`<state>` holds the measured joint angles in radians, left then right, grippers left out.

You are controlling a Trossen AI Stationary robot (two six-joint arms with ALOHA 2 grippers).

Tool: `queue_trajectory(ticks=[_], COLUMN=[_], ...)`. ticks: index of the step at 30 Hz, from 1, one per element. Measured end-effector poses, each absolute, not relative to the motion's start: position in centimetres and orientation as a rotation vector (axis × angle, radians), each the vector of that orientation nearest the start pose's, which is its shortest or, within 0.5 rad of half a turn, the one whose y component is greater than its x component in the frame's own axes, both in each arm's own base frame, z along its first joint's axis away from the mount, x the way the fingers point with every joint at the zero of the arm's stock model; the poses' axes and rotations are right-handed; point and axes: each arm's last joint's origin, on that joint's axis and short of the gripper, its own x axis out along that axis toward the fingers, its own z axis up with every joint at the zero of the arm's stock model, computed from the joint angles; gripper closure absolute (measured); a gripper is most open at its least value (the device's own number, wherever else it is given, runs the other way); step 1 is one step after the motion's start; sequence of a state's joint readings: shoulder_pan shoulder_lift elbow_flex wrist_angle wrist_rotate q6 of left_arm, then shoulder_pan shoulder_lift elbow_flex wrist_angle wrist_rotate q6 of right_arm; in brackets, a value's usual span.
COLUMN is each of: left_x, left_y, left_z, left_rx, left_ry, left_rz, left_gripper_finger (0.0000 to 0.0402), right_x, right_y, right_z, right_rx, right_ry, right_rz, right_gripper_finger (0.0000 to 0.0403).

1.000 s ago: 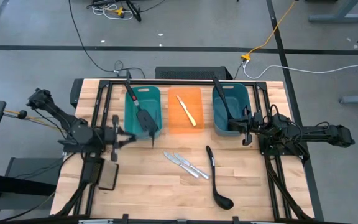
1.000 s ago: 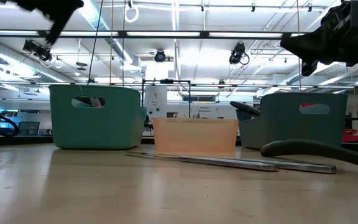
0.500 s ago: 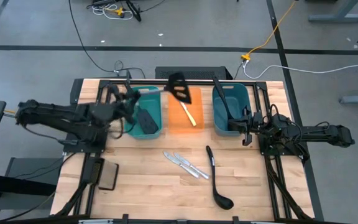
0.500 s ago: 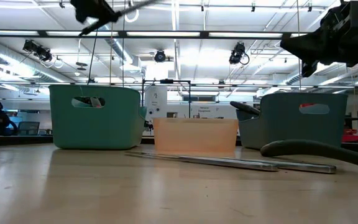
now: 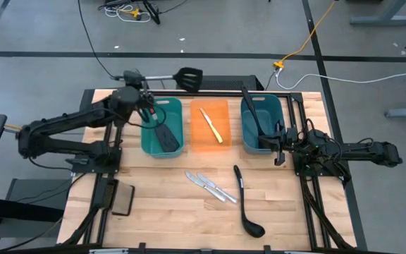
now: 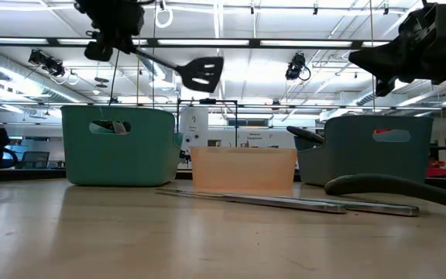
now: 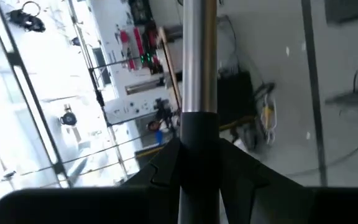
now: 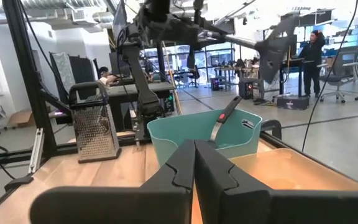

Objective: Pick & Place Kitchen Items
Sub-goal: Put the black spatula into the green bin

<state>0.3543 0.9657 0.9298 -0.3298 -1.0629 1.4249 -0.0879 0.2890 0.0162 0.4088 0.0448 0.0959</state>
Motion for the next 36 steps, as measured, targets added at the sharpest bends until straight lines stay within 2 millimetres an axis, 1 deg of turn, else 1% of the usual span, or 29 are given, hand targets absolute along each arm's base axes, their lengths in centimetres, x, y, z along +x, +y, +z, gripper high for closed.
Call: queue_trajectory(ticks=[4, 6, 8, 11, 16, 17, 20, 24, 28, 36], left_x=[16.1, 15.4, 15.0, 14.0, 12.0, 11.5, 10.0, 9.4, 9.7, 11.0], left_y=[9.6, 9.6, 9.4, 9.0, 8.1, 7.8, 7.1, 6.5, 6.1, 5.3], left_z=[34.4, 34.0, 33.7, 34.1, 34.8, 34.5, 33.1, 30.9, 29.0, 26.5], left_rx=[1.318, 1.359, 1.37, 1.38, 1.375, 1.375, 1.401, 1.43, 1.494, 1.601], left_ry=[1.37, 1.444, 1.461, 1.45, 1.423, 1.426, 1.454, 1.495, 1.513, 1.481], left_rz=[0.845, 0.753, 0.698, 0.684, 0.735, 0.73, 0.636, 0.525, 0.404, 0.185], left_gripper_finger=[0.032, 0.032, 0.032, 0.032, 0.032, 0.032, 0.032, 0.032, 0.032, 0.032], right_x=[11.4, 11.4, 11.4, 11.4, 11.4, 11.4, 11.4, 11.4, 11.4, 11.4], right_y=[-1.2, -1.2, -1.2, -1.2, -1.2, -1.2, -1.2, -1.2, -1.2, -1.3], right_z=[18.4, 18.4, 18.3, 18.3, 18.2, 18.2, 18.2, 18.2, 18.2, 18.2], right_rx=[0.054, 0.046, 0.043, 0.044, 0.043, 0.043, 0.043, 0.043, 0.043, 0.049], right_ry=[-0.14, -0.139, -0.134, -0.13, -0.128, -0.127, -0.127, -0.127, -0.126, -0.119], right_rz=[-0.138, -0.156, -0.161, -0.164, -0.164, -0.164, -0.164, -0.164, -0.164, -0.178], right_gripper_finger=[0.0392, 0.0392, 0.0392, 0.0392, 0.0392, 0.0392, 0.0392, 0.0392, 0.0392, 0.0392])
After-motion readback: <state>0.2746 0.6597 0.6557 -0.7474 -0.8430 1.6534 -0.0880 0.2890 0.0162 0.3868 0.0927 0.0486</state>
